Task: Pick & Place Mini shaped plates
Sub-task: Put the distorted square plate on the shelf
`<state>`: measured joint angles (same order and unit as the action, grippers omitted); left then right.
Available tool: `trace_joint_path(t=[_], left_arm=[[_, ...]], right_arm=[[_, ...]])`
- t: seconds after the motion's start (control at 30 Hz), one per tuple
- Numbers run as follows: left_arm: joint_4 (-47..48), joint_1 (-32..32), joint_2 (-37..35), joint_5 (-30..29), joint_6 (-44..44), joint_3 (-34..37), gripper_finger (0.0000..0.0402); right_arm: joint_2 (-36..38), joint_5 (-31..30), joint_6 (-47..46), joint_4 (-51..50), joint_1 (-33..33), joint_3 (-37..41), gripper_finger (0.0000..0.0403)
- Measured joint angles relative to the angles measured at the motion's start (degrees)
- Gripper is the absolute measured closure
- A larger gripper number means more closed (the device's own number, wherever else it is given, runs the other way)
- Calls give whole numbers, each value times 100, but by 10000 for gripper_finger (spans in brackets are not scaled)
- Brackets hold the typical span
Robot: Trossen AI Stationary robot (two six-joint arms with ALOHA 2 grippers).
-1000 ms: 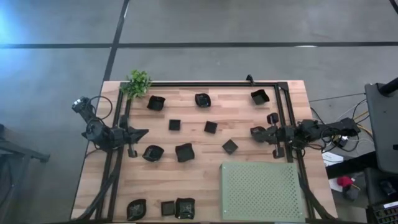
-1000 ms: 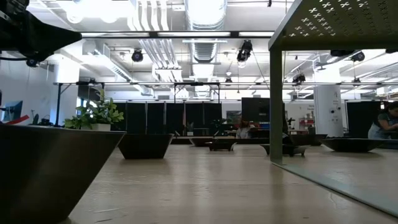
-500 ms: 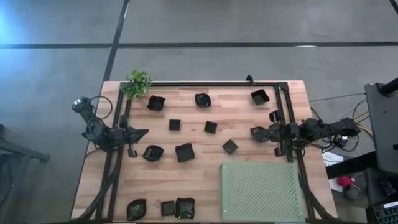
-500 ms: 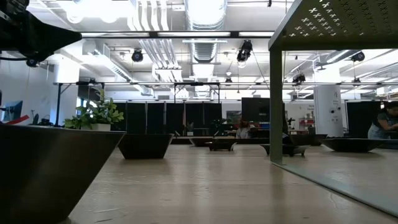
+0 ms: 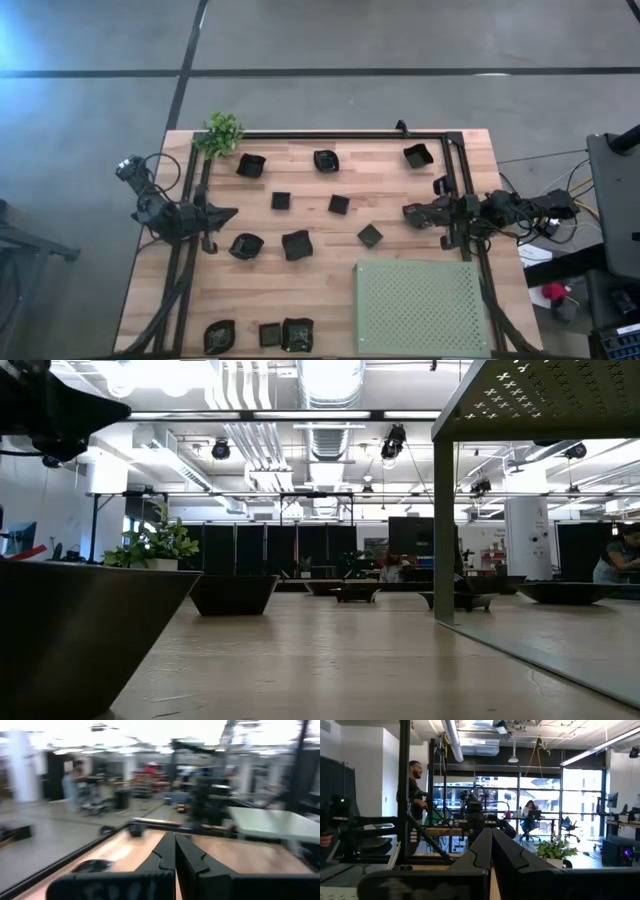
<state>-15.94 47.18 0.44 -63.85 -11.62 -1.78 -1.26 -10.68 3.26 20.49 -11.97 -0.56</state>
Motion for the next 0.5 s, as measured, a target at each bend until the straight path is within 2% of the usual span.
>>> trace_joint_path(t=[0.13,0.3,0.43,0.5], left_arm=[[2,-2,109,-931,-240,-288,402],[-3,0,421,-1275,-533,-763,402],[-8,-4,820,-2165,-373,-1069,402],[4,-3,1030,-2405,-242,-1176,402]], right_arm=[[0,0,-163,-2,0,0,394],[0,0,-160,-1,0,0,394],[0,0,-164,-1,0,0,394],[0,2,-138,-2,0,0,394]])
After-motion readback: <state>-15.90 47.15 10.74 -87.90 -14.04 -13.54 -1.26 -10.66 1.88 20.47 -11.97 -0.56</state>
